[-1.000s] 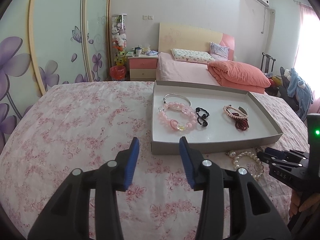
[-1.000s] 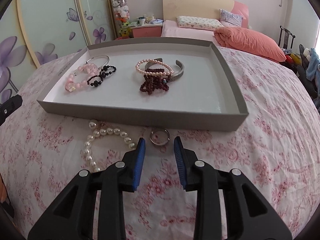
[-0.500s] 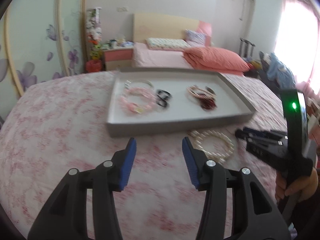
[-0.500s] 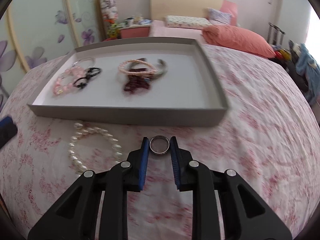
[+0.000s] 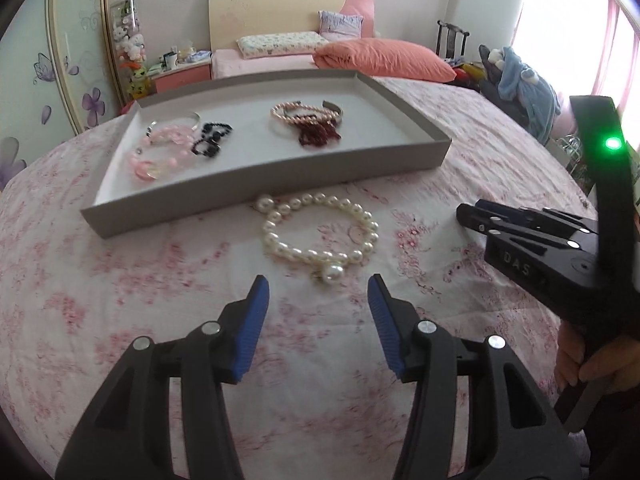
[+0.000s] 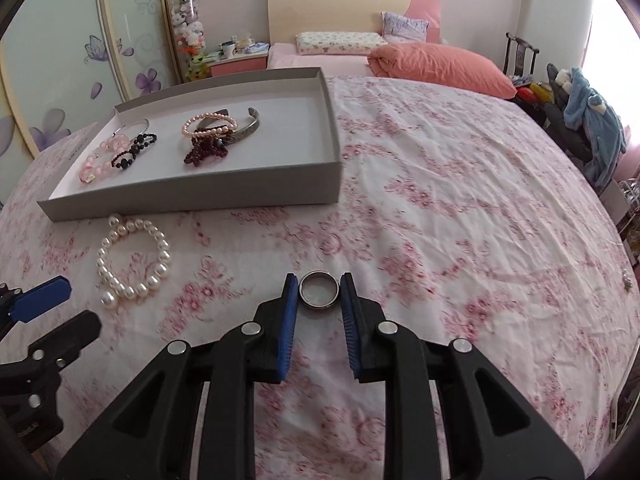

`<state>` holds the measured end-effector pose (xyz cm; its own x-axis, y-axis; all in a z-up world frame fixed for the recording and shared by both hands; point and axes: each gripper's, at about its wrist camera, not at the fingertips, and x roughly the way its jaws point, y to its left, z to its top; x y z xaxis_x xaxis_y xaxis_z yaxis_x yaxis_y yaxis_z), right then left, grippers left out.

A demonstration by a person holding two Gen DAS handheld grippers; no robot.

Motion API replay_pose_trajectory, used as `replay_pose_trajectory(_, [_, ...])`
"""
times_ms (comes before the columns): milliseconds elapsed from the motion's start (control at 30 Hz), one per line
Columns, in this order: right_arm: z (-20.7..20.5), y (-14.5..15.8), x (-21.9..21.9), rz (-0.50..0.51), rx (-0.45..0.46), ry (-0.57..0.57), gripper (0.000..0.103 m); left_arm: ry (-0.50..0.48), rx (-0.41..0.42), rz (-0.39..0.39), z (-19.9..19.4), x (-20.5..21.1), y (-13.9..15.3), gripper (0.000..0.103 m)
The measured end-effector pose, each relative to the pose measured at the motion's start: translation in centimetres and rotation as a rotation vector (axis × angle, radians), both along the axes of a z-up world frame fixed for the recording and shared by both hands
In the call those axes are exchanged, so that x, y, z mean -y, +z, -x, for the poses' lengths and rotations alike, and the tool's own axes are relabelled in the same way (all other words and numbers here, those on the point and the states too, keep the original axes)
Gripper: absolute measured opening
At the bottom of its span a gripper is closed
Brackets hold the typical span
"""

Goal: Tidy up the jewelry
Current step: 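Grasp a pearl earring beside the white pearl bracelet with the left tool while the right holds the ring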

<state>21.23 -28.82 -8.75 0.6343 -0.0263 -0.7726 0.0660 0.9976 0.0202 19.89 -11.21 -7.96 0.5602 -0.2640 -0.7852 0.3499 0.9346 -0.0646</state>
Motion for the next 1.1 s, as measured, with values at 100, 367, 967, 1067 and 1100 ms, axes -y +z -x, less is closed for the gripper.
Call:
replay_pose_trajectory(100, [0.0, 0.0, 0.1, -0.009, 0.0, 0.0, 0.023, 0.02, -0.012, -0.01, -0.4, 0.7, -0.5, 0.051])
replay_pose_trajectory(367, [0.0, 0.0, 0.5, -0.027, 0.0, 0.003, 0.023, 0.072, -0.017, -0.025, -1.1, 1.6, -0.8, 0.047])
replay_pose_trajectory(967, [0.0, 0.0, 0.6, -0.031, 0.001, 0.003, 0.023, 0.094, 0.013, -0.067, -0.8, 1.4, -0.9, 0.016])
replay_pose_trajectory(1067, [0.0, 0.0, 0.5, -0.028, 0.001, 0.003, 0.023, 0.1, 0.011, -0.062, -0.4, -0.1, -1.0, 0.016])
replay_pose_trajectory(1100, [0.0, 0.0, 0.5, -0.025, 0.001, 0.004, 0.023, 0.107, 0.013, -0.064, -0.3, -0.9, -1.0, 0.016])
